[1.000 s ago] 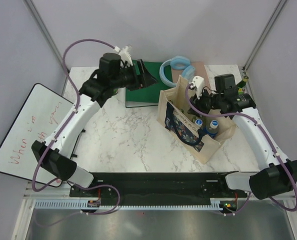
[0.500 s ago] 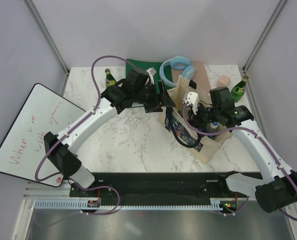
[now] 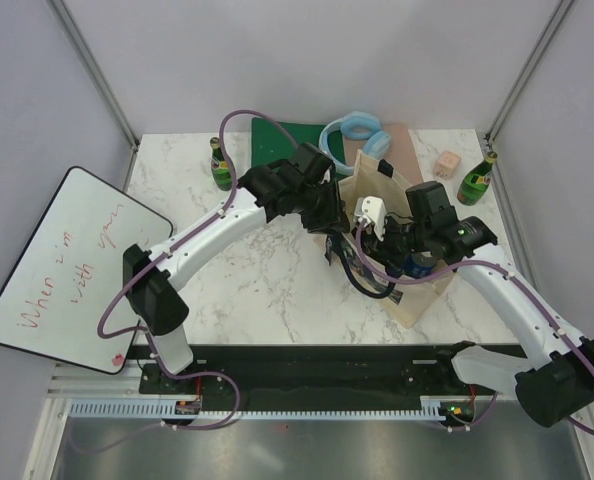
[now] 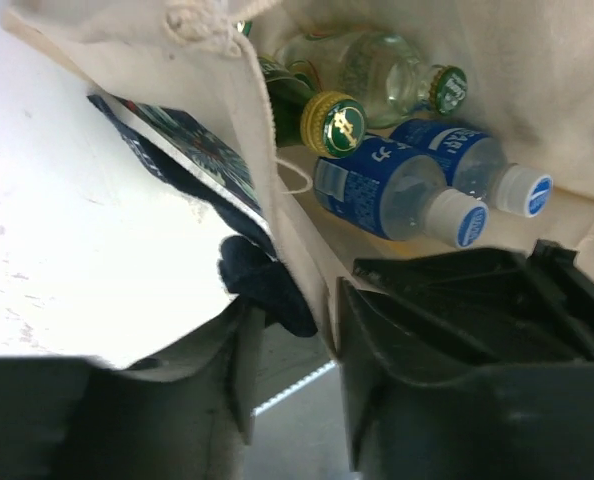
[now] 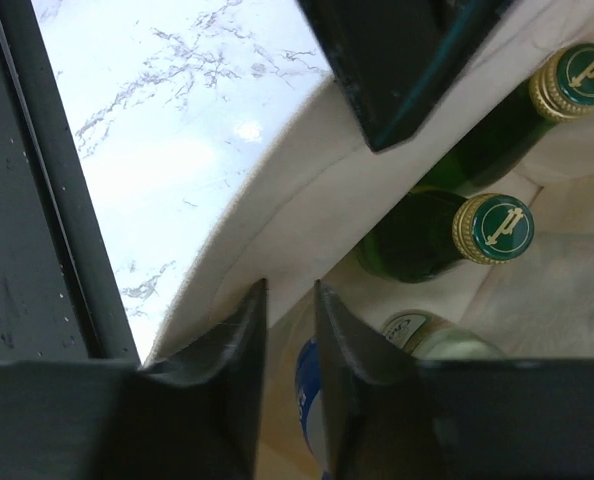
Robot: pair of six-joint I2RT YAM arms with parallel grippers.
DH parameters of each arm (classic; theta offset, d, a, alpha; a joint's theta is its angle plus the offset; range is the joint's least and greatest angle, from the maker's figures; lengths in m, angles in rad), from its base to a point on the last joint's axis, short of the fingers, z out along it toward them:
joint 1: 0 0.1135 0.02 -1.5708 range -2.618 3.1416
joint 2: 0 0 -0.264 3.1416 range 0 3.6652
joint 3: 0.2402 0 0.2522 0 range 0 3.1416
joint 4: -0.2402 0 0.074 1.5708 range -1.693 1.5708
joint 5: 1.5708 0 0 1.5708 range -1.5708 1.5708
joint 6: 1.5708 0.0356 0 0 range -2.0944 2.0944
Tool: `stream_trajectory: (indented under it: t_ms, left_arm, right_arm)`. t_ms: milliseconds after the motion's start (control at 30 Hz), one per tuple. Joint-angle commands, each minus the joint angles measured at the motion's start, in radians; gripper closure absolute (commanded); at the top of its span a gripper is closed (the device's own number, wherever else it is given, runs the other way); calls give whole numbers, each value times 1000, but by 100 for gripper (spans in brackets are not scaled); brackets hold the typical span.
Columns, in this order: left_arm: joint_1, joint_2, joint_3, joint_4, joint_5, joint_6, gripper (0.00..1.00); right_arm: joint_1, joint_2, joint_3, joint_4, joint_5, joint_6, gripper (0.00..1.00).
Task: Take the beverage out of the canvas bag
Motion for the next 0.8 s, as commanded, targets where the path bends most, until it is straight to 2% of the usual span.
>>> stream_trajectory:
  t_ms: [0, 33, 67, 167, 333, 467, 767]
  left_arm:
    - [-13, 8, 44, -73, -57, 80, 67]
    - [-13, 6, 35, -79, -55, 90, 71]
    - [-14, 6, 27, -79, -52, 94, 80]
    - [-13, 0, 1, -82, -52, 110, 90]
    - [-14, 10, -10, -82, -49, 123, 97]
    - [-21, 0, -10, -82, -89, 137, 98]
    - [-30, -9, -43, -77, -98, 146, 98]
  right_arm:
    - [10, -19, -6, 34, 7, 7, 60]
    - [10, -16, -3, 44, 18, 42, 55]
    - [10, -14, 1, 53, 30, 55, 54]
    - [-2, -7, 38, 74, 43, 122, 52]
    - [-25, 36, 135, 105, 64, 237, 49]
    - [-25, 91, 187, 156, 92, 366, 46]
    - [-24, 214, 244, 168, 187, 403, 45]
